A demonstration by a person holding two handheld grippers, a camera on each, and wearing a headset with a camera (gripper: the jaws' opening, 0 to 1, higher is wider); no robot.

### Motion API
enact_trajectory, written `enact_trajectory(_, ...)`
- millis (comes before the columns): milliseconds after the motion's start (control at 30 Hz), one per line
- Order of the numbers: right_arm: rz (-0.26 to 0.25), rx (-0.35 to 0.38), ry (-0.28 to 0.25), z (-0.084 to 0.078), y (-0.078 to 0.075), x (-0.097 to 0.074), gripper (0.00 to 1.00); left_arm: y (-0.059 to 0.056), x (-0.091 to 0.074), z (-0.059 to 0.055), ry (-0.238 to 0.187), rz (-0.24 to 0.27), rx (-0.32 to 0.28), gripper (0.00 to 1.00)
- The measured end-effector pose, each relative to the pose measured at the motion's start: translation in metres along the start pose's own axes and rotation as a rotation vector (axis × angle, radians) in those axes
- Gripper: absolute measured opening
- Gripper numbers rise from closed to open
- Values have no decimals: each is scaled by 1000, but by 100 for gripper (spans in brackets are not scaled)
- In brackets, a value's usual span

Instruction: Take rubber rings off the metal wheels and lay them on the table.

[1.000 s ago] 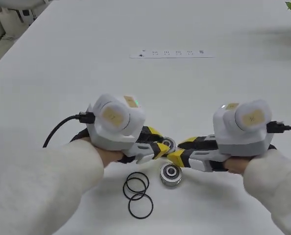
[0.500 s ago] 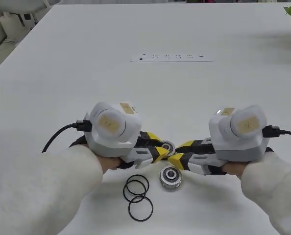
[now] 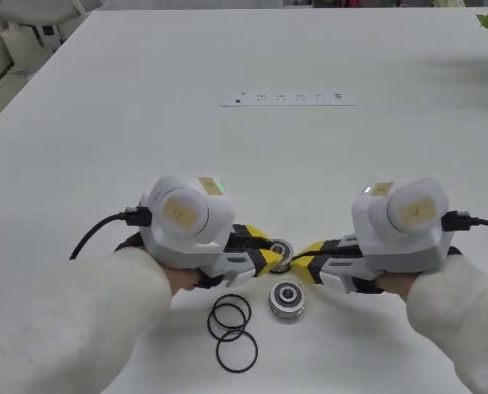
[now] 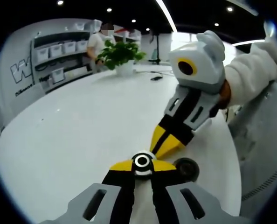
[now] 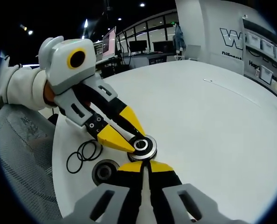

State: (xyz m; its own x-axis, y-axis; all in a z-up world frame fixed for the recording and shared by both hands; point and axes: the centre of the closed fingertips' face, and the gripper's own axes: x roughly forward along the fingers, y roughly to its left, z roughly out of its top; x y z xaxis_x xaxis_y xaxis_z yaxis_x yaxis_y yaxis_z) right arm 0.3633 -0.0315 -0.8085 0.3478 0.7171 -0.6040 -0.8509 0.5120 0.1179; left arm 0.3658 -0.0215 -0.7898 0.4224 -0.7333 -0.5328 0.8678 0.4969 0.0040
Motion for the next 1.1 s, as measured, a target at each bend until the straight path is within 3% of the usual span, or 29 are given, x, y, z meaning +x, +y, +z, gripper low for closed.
enact_trajectory(467,-5,207,-31,2,-10,-3,0,1,-1,-1,-6,2,14,13)
enact_trajectory(733,11,298,-80,9,-4,-7,0,0,-2,-1,-10,-2,6,13)
enact_trajectory(967,10,330,-79,13,-2,-8,0,0,-2,-1,-11,-2,8,13)
enact_trajectory(1100,6,311,-74,16,0,-9,0,0,-2,-1,-9,1,10,13)
